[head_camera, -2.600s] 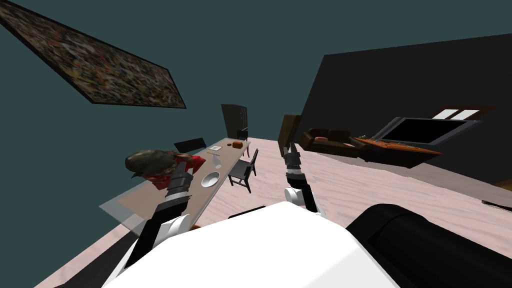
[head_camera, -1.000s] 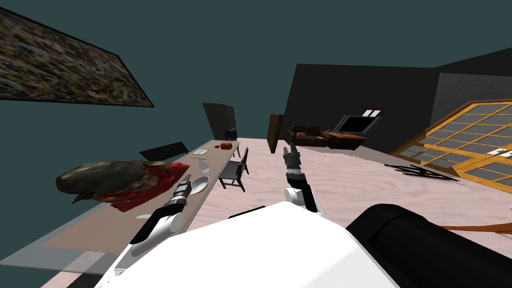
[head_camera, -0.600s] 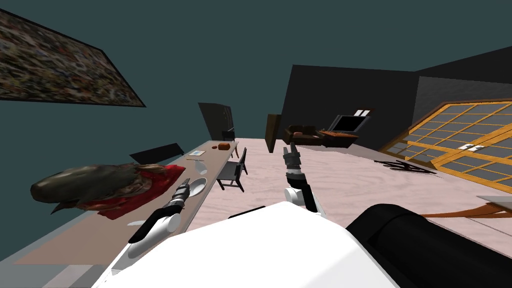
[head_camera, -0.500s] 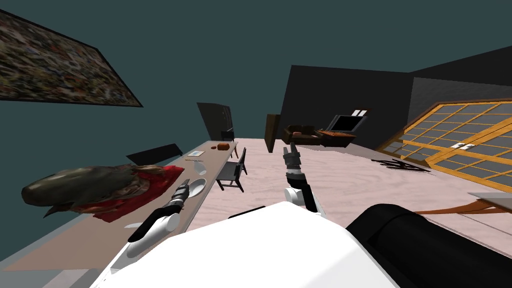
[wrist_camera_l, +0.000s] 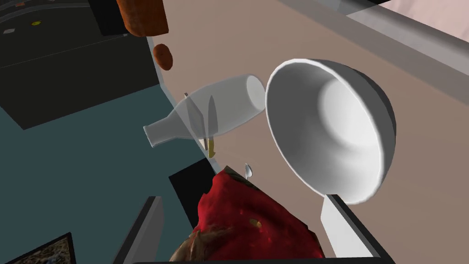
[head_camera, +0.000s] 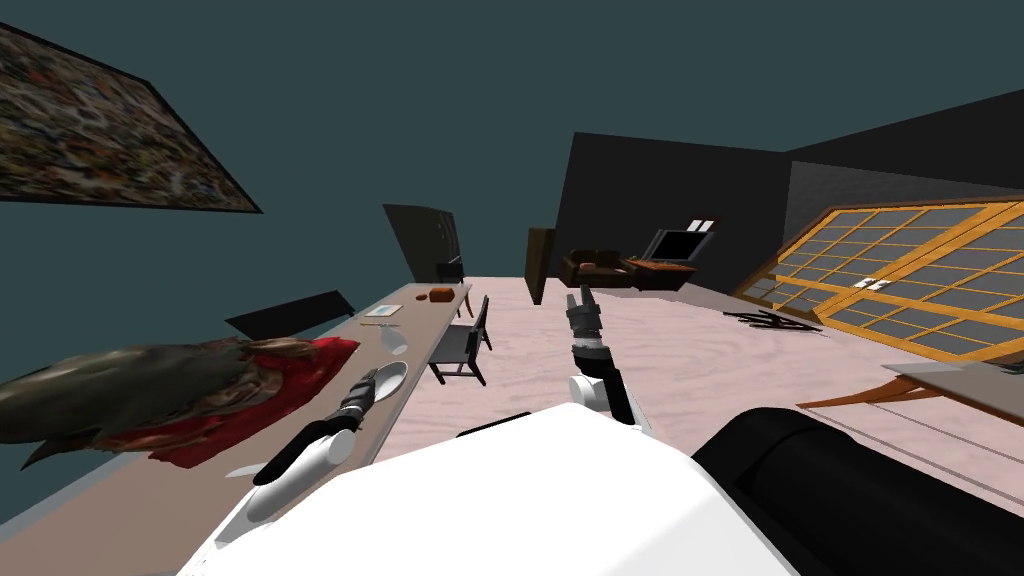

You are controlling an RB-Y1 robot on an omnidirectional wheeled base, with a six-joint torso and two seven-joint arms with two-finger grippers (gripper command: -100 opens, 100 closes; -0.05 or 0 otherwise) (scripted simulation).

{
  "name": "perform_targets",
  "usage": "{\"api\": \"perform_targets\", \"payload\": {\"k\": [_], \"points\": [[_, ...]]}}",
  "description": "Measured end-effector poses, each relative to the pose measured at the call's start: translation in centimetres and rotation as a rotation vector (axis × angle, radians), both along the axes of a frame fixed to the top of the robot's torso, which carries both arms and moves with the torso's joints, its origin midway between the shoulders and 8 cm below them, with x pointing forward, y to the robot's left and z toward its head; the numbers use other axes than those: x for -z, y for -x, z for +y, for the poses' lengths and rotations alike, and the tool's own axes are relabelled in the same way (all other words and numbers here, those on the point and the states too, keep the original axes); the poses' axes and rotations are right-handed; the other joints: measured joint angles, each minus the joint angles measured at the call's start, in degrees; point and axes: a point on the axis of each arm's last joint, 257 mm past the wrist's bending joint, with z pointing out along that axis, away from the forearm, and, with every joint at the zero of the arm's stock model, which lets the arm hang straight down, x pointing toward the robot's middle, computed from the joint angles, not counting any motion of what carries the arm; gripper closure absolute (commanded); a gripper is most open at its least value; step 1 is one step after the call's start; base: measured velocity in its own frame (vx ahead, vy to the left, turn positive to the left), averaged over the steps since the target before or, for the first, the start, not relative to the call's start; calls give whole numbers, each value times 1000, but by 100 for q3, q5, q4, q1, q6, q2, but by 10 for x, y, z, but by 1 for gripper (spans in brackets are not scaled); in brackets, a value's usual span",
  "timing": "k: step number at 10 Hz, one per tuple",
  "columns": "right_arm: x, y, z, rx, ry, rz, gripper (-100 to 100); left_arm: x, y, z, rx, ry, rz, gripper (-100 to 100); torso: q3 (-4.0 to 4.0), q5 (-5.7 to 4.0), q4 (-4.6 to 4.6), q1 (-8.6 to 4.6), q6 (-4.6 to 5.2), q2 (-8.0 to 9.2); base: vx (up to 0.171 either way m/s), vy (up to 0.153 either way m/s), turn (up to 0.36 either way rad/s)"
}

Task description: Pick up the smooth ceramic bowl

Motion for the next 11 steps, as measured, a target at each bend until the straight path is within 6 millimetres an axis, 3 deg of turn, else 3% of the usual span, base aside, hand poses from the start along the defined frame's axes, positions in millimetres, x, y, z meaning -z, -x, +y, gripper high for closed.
{"api": "perform_targets", "payload": {"k": [11], "points": [[0, 0, 0, 0, 0, 0, 0, 90, 61, 40, -62, 94, 319, -100, -6, 2, -2, 9, 0, -10, 21, 35, -75]]}}
